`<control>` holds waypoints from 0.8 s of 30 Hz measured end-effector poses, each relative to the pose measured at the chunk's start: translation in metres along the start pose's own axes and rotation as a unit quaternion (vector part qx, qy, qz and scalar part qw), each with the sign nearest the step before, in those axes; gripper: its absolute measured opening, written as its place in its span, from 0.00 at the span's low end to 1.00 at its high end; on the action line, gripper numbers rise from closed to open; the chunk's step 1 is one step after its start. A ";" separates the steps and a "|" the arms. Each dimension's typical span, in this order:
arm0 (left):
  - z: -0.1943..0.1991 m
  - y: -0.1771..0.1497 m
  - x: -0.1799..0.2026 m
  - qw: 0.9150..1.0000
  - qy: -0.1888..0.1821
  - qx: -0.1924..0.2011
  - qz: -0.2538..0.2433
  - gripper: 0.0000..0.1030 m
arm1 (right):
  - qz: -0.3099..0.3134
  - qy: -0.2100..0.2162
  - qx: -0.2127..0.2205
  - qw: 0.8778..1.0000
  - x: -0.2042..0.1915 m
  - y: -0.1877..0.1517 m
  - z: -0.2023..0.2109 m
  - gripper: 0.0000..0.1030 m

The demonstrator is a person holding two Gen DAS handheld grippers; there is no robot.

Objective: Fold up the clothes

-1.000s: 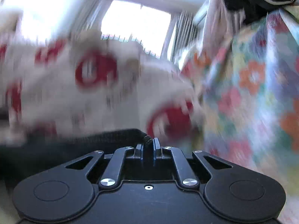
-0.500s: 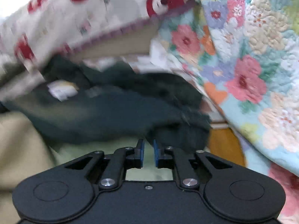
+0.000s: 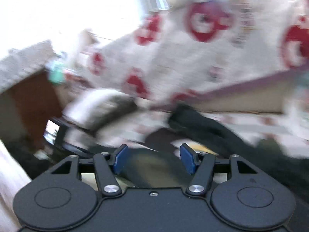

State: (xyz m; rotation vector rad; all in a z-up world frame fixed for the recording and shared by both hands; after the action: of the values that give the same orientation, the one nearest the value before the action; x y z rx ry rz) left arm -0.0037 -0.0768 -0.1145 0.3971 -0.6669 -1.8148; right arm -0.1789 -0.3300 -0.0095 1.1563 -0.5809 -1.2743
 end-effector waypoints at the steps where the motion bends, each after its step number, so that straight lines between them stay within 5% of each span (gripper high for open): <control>1: -0.001 0.002 -0.019 1.000 0.007 -0.010 0.028 0.49 | 0.008 0.017 -0.017 1.000 -0.012 0.006 -0.019 0.63; 5: -0.005 0.010 -0.097 0.989 0.037 -0.047 0.139 0.55 | 0.100 0.070 -0.099 0.988 -0.054 -0.005 -0.091 0.57; 9: -0.020 0.012 -0.166 0.960 0.034 -0.083 0.264 0.55 | 0.210 0.100 -0.159 0.960 -0.095 -0.035 -0.139 0.55; 11: -0.031 0.013 -0.193 0.944 0.028 -0.097 0.313 0.55 | 0.245 0.084 -0.192 0.947 -0.097 -0.051 -0.160 0.55; 15: -0.055 0.012 -0.204 0.936 0.030 -0.105 0.336 0.55 | 0.302 0.047 -0.259 0.916 -0.091 -0.079 -0.191 0.55; 20: -0.087 -0.006 -0.207 0.921 0.043 -0.100 0.375 0.55 | 0.340 -0.039 -0.272 0.900 -0.061 -0.086 -0.192 0.53; 21: -0.091 -0.011 -0.208 0.918 0.049 -0.100 0.380 0.55 | 0.336 -0.045 -0.269 0.901 -0.056 -0.084 -0.191 0.47; 23: -0.095 -0.016 -0.210 0.915 0.053 -0.096 0.388 0.55 | 0.301 -0.028 -0.257 0.918 -0.050 -0.074 -0.187 0.04; 24: -0.094 -0.015 -0.212 0.913 0.047 -0.090 0.395 0.55 | 0.276 -0.023 -0.248 0.928 -0.044 -0.067 -0.186 0.04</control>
State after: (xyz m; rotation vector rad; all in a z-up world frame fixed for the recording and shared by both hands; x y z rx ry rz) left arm 0.1100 0.1027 -0.2088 0.0610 -0.4849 -1.0599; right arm -0.0581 -0.2183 -0.1273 0.4883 -0.5272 -0.8831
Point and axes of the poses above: each gripper's, at about its wrist camera, not at the fingertips, and z roughly against the way its jaws point, x to its right, y to its top, the point moved 6 cm from there along -z, roughly the way its jaws point, and after that the axes turned 4 degrees about z, right-handed, at the moved point
